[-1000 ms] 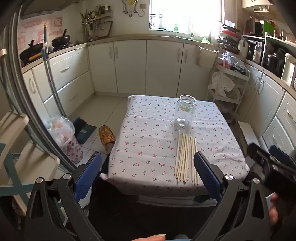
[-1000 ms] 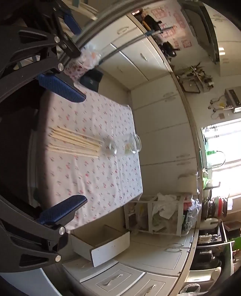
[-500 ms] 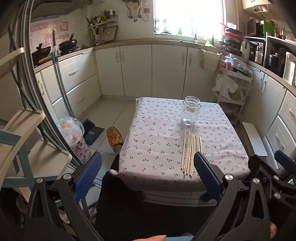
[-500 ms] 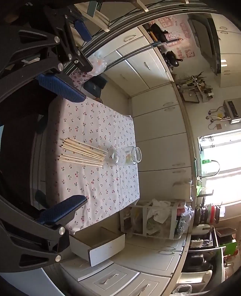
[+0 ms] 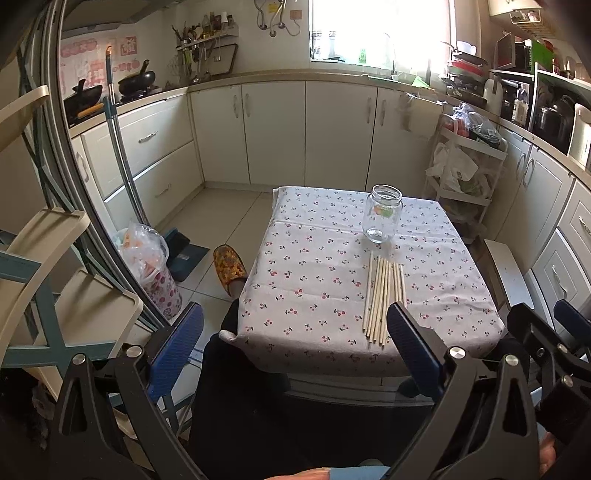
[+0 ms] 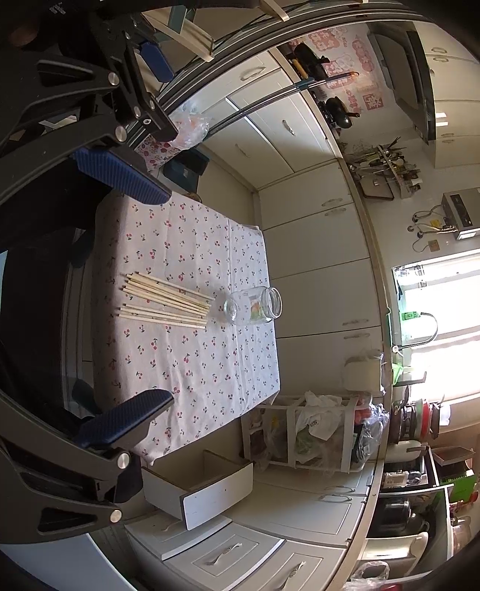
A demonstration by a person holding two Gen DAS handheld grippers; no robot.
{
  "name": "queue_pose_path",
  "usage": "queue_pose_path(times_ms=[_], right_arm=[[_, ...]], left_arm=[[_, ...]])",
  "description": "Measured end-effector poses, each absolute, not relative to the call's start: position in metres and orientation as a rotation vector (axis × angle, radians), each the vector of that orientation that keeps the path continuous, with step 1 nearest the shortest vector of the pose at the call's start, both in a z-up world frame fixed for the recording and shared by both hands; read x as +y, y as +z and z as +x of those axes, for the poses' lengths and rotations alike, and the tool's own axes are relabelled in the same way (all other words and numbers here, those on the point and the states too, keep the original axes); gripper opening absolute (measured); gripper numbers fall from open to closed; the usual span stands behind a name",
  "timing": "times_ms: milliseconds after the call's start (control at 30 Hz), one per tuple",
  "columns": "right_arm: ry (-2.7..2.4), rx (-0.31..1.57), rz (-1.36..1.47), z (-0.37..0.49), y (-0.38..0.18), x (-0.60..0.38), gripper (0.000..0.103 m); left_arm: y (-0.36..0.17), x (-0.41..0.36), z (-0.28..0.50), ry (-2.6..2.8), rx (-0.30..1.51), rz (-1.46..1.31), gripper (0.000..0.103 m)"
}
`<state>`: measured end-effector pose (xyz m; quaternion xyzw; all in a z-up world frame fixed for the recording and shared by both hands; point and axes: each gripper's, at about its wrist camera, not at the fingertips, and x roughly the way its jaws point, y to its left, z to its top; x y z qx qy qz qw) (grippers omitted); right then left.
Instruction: Organize utensils
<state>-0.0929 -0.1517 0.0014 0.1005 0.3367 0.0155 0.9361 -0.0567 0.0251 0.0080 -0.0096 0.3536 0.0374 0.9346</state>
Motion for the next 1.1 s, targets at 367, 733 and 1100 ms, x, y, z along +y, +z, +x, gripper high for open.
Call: queue_pose_path(times_ms=[367,733,1100], right_arm=[[0.031,0.682,0.198,-0.0923,0.0038,-0.1519,0.096],[0.029,0.677,0.194,-0.0934,0.0019,-0.1495,0.096],[0.027,0.679,0.191,-0.0941,0.0013,-0.148,0.096]], left_arm=[[0.0057,0.0246,-0.0591,0.063,0.725,-0.032,0.095],[0.0065,0.0238,-0.0603,0.055,0.729,-0.034,0.095],[0.0026,0.0219,-0.0584,0.053,0.741,-0.038,0.095]])
